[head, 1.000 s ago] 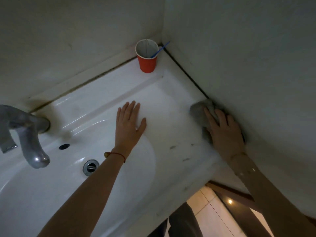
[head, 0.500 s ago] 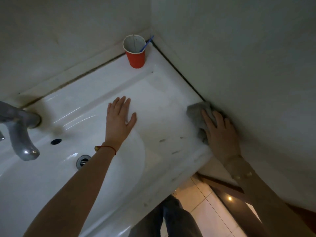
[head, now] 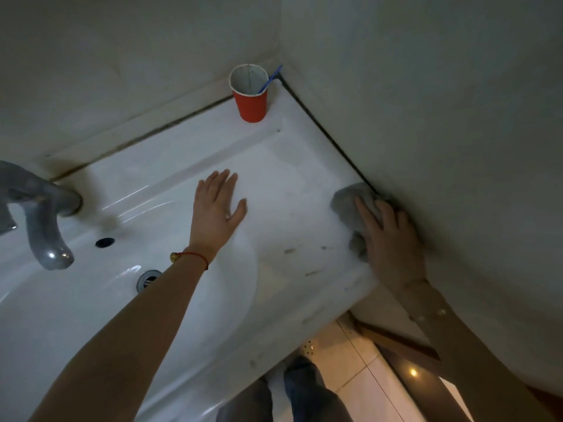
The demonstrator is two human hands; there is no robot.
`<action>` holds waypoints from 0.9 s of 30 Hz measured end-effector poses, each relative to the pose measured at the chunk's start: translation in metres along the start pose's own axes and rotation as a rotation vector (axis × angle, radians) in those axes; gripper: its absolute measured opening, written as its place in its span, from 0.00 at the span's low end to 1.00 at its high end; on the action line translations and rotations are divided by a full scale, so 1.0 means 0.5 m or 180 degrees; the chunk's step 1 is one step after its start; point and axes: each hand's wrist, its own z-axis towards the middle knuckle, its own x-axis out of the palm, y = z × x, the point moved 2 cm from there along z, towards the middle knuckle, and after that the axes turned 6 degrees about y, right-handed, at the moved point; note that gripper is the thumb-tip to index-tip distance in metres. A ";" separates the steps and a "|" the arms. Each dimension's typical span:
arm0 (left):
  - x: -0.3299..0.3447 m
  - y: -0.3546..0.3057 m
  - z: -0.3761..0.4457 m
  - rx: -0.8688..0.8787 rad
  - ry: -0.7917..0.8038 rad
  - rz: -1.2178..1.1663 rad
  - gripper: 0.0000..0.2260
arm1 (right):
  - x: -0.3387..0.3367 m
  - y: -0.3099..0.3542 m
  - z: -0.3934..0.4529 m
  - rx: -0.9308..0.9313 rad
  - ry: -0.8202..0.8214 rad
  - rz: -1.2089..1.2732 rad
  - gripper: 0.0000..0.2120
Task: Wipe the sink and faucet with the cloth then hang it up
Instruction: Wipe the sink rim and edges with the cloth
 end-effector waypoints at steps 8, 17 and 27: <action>-0.011 -0.002 -0.002 0.0084 0.0144 -0.0005 0.24 | 0.007 0.037 0.086 0.0417 -0.0151 -0.0020 0.29; -0.002 -0.018 -0.038 0.1678 0.0625 -0.0236 0.22 | 0.035 0.242 -0.107 -0.0298 -0.0007 0.0169 0.22; 0.006 -0.015 -0.043 0.1473 0.0609 -0.0412 0.22 | 0.034 0.261 -0.111 -0.0132 -0.0034 -0.0098 0.24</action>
